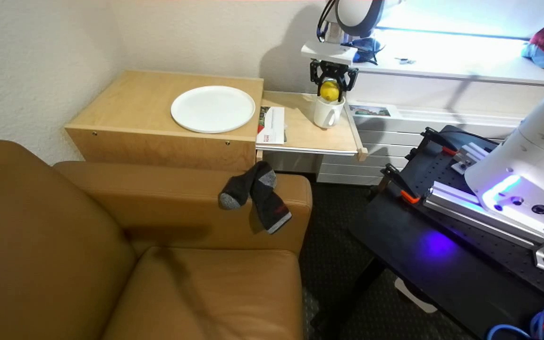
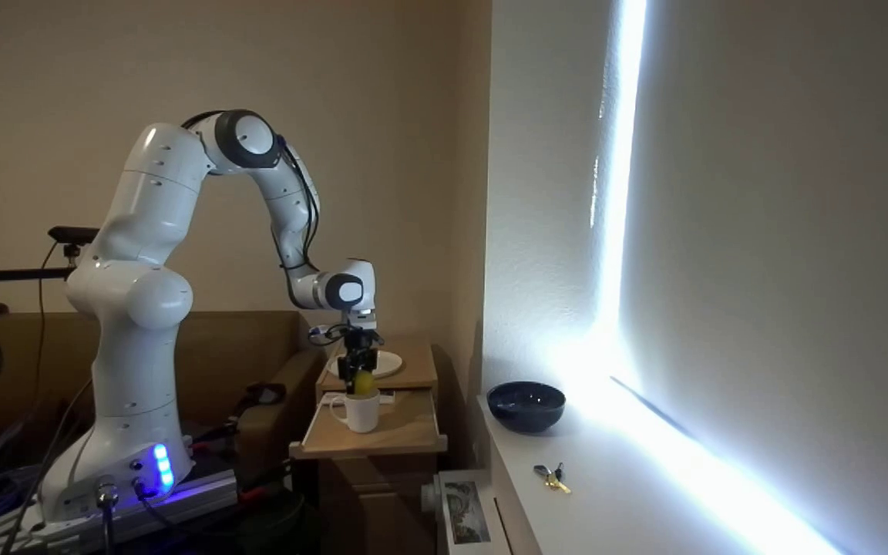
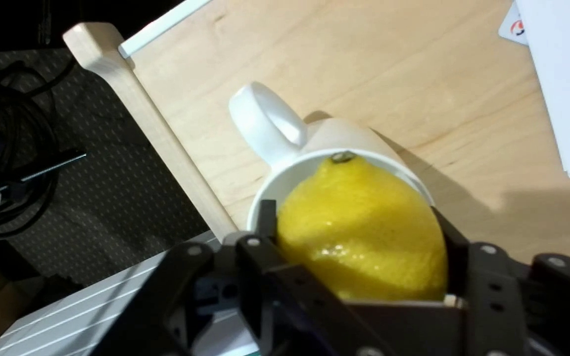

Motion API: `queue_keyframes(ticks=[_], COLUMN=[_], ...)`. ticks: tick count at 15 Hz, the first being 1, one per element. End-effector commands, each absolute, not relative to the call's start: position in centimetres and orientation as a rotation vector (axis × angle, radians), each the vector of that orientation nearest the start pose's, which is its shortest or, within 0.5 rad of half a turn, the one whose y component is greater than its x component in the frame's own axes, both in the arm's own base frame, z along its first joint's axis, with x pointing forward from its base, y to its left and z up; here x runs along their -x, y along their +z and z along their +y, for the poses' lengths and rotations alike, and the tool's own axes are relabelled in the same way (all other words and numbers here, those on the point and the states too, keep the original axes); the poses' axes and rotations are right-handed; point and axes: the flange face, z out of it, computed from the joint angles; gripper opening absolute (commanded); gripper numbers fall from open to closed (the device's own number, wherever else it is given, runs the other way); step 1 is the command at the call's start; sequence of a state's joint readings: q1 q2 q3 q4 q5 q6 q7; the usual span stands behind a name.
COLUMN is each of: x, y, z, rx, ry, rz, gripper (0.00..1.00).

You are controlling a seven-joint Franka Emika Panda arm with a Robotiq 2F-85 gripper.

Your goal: Open the first top drawer then put the white cup on the drawer, then put the lemon in the white cup

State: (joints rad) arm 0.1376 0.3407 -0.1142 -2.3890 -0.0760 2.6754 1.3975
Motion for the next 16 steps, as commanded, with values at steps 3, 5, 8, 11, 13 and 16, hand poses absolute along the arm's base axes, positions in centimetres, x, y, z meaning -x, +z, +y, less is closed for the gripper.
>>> queue_keyframes(ticks=[3,5,8,11,13,16], x=[-49.60,-49.56,-49.56,-49.52,-49.53,-49.58], y=[16.70,16.61,16.58,16.47,16.50,16.58], z=[0.59,0.37,0.27,0.20,0.15,0.06], rx=[2.571,2.569,2.567,2.561,2.560,2.558], ry=[-0.048,-0.050,-0.046,-0.035,-0.033,-0.035], rz=[1.973,1.980,1.984,1.992,1.994,1.997], gripper=[0.45,0.45,0.45,0.94,1.00,1.00])
